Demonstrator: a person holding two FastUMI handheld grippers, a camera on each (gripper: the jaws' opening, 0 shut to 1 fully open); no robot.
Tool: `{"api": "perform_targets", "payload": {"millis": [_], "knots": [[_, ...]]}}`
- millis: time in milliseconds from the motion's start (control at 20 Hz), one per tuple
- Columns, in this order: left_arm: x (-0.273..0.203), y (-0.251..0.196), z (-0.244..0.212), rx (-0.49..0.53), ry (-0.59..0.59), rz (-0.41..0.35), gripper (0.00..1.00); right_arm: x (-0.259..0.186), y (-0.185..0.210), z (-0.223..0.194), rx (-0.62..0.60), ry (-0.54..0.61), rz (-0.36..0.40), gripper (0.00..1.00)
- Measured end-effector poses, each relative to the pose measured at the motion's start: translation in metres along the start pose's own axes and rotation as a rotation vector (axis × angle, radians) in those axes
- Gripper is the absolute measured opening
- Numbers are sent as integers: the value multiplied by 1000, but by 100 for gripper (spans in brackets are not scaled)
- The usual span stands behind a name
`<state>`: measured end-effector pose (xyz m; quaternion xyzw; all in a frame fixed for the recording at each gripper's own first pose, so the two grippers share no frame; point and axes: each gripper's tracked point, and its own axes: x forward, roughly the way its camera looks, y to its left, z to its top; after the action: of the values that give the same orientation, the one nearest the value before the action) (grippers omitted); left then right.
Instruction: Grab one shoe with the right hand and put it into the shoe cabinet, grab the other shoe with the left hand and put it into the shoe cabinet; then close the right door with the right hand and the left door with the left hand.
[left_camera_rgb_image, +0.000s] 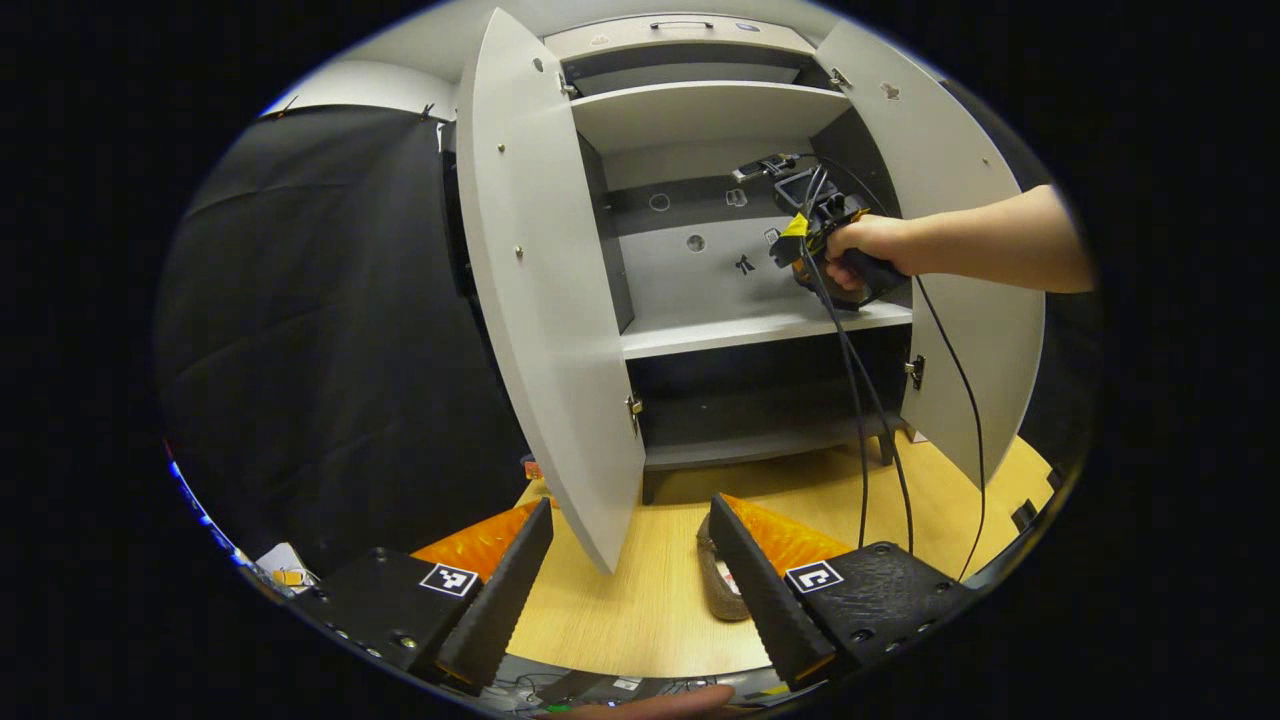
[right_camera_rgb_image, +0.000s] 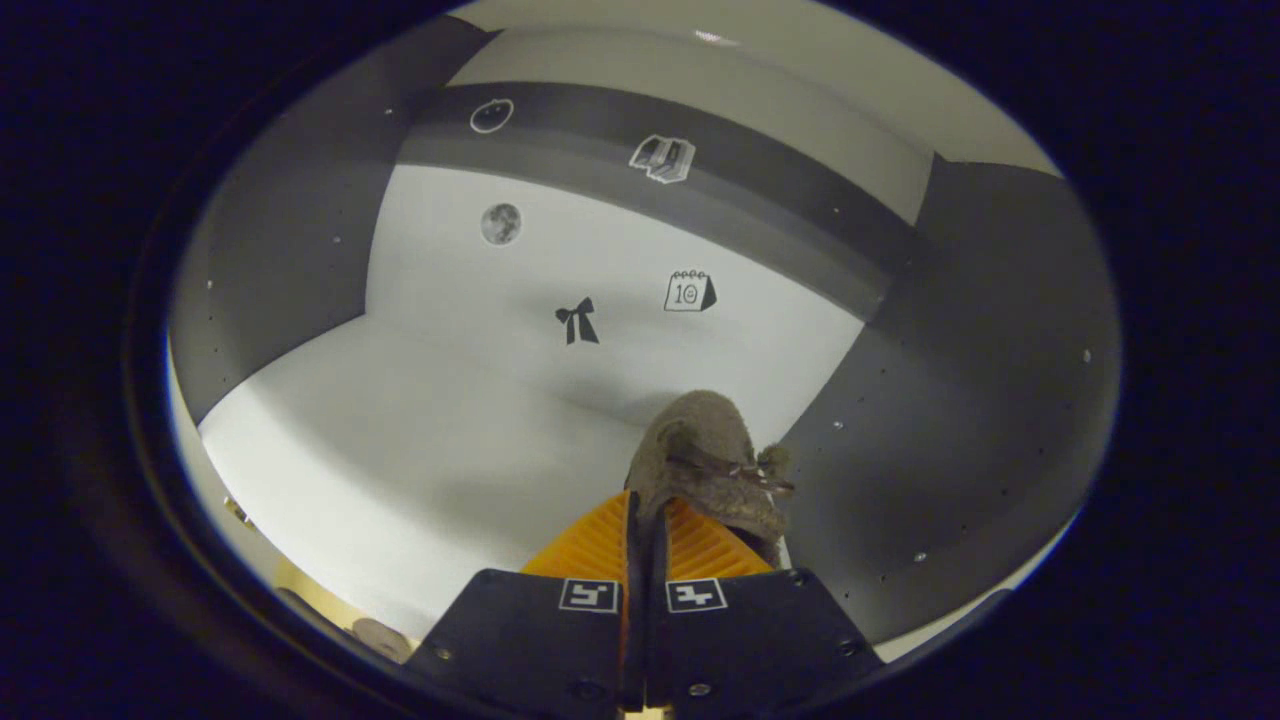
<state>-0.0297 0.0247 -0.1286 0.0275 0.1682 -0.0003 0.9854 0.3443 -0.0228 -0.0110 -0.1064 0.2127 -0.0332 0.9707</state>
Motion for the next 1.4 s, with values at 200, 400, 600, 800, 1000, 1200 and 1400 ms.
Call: {"api": "perform_targets", "payload": {"millis": [200, 400, 600, 800, 1000, 1200, 1400], "knots": [[3, -11, 7, -1, -19, -25, 96, -7, -1, 2, 55, -35, 53, 18], [5, -21, 9, -11, -24, -51, 100, -31, -7, 1, 28, -70, 41, 61], [10, -35, 4, -46, -6, -82, 96, -77, -15, 8, 109, -170, 43, 64], [21, -44, -11, -55, 8, -84, 96, -157, 16, 14, 211, -328, 275, 72], [41, -70, -54, -84, 114, -160, 96, -239, 2, -2, 261, -452, 291, 84], [67, -79, -89, -133, 166, -143, 96, -288, -13, -40, 212, -426, 267, 84], [91, -69, -107, -188, 213, -83, 96, -315, -26, -84, 259, -416, 220, 88]]}}
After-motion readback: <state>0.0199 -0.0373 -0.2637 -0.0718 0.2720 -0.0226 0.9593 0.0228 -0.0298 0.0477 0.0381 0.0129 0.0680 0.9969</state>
